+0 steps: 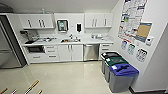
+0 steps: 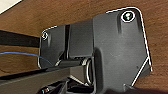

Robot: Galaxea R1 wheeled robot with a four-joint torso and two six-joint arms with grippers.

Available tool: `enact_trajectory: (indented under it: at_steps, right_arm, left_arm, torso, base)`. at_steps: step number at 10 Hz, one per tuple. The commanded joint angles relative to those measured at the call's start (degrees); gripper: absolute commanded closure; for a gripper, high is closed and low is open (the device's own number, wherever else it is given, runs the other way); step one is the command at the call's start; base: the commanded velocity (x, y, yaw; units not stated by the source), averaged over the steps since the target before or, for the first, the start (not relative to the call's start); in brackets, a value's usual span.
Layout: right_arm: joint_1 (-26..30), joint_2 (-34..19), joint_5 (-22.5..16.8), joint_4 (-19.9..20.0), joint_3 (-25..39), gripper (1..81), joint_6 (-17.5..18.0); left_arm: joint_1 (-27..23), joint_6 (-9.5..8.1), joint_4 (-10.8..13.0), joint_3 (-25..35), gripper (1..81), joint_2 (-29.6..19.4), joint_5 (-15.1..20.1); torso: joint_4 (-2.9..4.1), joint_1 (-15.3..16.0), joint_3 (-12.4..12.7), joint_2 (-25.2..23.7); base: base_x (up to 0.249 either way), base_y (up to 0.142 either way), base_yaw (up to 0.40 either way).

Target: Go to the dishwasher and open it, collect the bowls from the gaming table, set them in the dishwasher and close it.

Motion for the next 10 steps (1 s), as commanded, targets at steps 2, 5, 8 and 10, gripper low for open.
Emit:
enact_trajectory:
  at_steps: [2, 5, 8, 10]
  right_arm:
    - [2.46, -0.76, -2.94, 0.40, 0.55, 1.0, -0.16]
    - [2.55, -0.67, -2.94, 0.40, 0.63, 1.0, -0.16]
    - [2.55, -0.67, -3.03, 0.32, 0.89, 1.0, -0.16]
    - [2.64, -0.32, -3.03, 0.23, 0.81, 1.0, -0.24]
  left_arm:
    - [-3.14, -0.08, -0.20, 0.40, 1.0, -1.06, 3.29]
    - [-3.14, -0.08, -0.20, 0.32, 1.0, -1.15, 3.29]
    - [-2.96, -0.08, -0.20, 0.40, 1.0, -1.23, 3.29]
    - [-2.96, -0.08, -0.20, 0.40, 1.0, -1.50, 3.20]
  torso:
    - [0.00, 0.00, 0.02, 0.00]
    - [0.00, 0.00, 0.02, 0.00]
    - [0.00, 0.02, 0.00, 0.00]
    - [0.00, 0.00, 0.00, 0.00]
  base:
    - [0.148, 0.000, 0.000]
    - [0.135, 0.000, 0.000]
    - [0.134, 0.000, 0.000]
    - [0.134, 0.000, 0.000]
